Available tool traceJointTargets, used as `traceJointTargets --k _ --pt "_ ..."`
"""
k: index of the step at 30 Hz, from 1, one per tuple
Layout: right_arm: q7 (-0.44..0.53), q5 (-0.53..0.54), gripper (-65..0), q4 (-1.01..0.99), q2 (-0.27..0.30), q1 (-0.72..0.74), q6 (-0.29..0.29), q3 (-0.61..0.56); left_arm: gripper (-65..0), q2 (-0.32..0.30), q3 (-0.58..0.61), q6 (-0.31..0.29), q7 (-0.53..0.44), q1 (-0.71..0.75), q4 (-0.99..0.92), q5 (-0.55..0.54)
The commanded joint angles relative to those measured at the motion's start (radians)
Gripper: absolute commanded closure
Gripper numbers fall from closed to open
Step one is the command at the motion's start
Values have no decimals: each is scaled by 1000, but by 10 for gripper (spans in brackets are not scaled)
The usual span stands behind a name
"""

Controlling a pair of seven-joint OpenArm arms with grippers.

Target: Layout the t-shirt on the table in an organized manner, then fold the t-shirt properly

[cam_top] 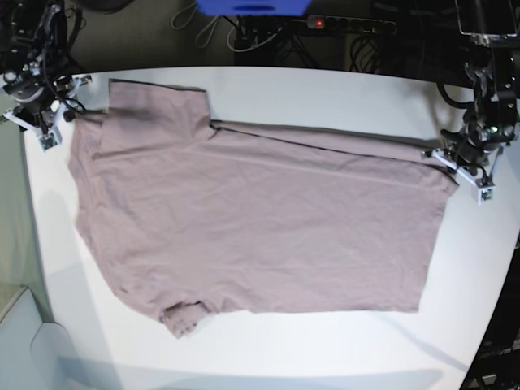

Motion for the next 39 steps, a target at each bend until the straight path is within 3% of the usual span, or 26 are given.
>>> traceJointTargets --k 1,12,15,34,36,39 --pt "13 5 -306 39 11 -4 -1 6 -2 -20 -8 6 -15 -10 14 5" --pt "-8 5 -306 214 -193 -77 -1 -10 -2 -18 -5 6 -20 2 17 5" --pt "-8 5 -306 216 -221 -85 -1 -48 -2 -18 -5 6 -20 2 14 5" --pt "1 5 -297 32 -221 -90 -1 -94 -2 -18 -5 6 -20 4 14 5" --pt "1 5 -259 32 -221 -91 -1 -99 -2 -18 -5 6 -20 4 14 5" --pt "1 5 -146 33 -208 -99 -1 -126 -2 -18 -5 6 -20 4 14 5"
